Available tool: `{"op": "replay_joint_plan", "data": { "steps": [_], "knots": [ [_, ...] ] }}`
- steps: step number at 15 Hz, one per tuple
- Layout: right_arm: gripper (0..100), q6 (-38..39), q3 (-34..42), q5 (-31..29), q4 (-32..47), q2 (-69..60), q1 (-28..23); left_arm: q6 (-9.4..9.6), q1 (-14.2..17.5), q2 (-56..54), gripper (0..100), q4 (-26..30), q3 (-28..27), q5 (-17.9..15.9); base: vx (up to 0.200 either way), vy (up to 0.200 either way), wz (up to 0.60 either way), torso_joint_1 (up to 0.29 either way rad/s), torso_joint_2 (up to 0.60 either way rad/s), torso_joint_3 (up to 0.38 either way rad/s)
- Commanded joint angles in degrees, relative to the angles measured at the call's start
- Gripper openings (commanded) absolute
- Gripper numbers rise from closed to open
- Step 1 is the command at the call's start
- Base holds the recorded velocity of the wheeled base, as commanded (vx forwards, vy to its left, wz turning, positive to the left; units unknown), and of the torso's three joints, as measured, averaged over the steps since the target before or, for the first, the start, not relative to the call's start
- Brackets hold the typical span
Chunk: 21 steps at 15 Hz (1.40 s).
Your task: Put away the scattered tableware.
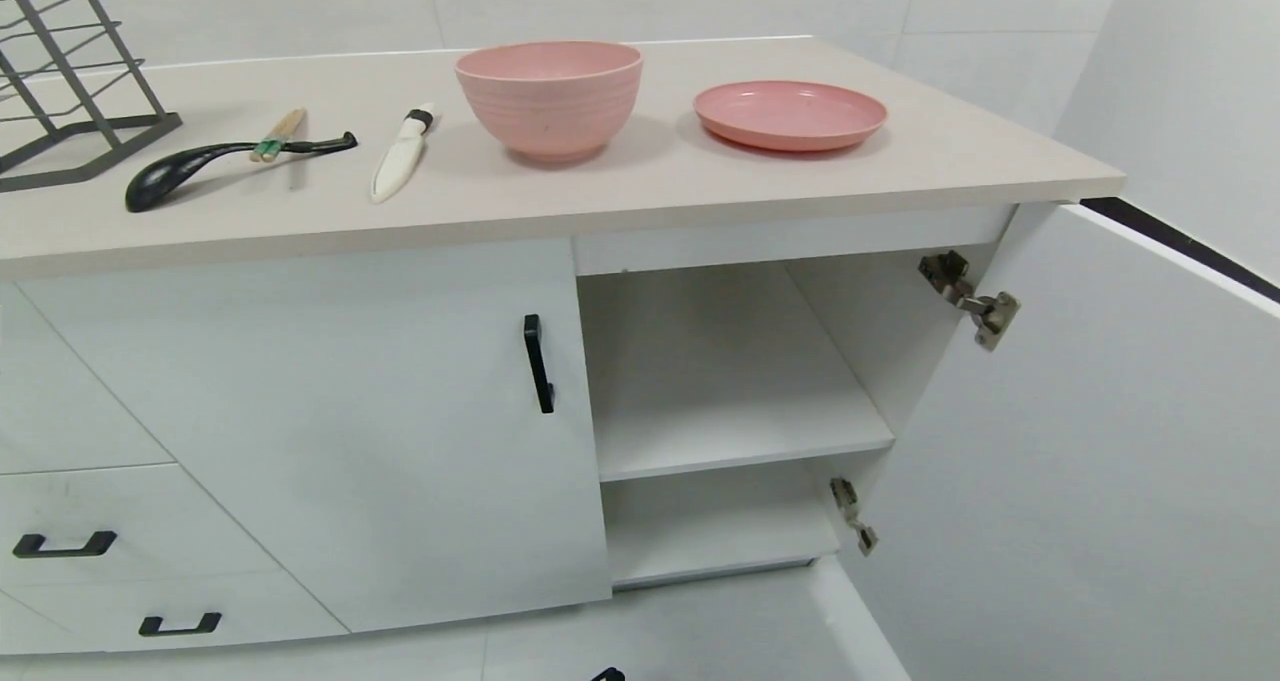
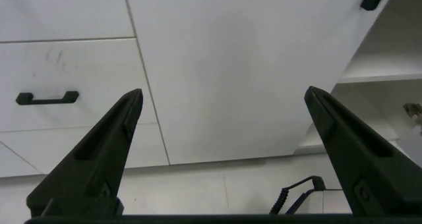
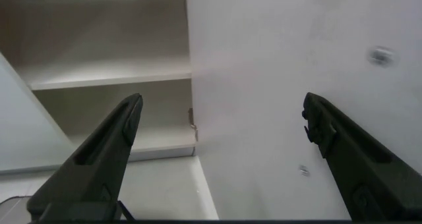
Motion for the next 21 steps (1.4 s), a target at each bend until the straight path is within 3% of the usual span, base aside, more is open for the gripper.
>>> {"op": "replay_joint_plan", "data": {
  "steps": [1, 8, 13, 21],
  "knots": [
    [100, 0.0, 0.0, 0.1, -0.1, 0.0, 0.1, -0.04, 0.0, 0.2, 100, 0.0, 0.0, 0.0, 0.000, 0.000, 0.00, 0.000, 0.00, 0.000],
    [100, 0.0, 0.0, 0.1, -0.1, 0.0, 0.0, -0.04, 0.0, 0.2, 100, 0.0, 0.0, 0.0, 0.000, 0.000, 0.00, 0.000, 0.00, 0.000],
    [100, 0.0, 0.0, 0.1, -0.1, 0.0, 0.0, 0.05, 0.0, 0.2, 100, 0.0, 0.0, 0.0, 0.200, 0.120, 0.00, 0.000, 0.00, 0.001],
    [100, 0.0, 0.0, 0.1, -0.1, 0.0, 0.0, -0.04, 0.0, 0.2, 100, 0.0, 0.0, 0.0, 0.000, 0.000, 0.00, 0.038, -0.04, -0.007]
  ]
}}
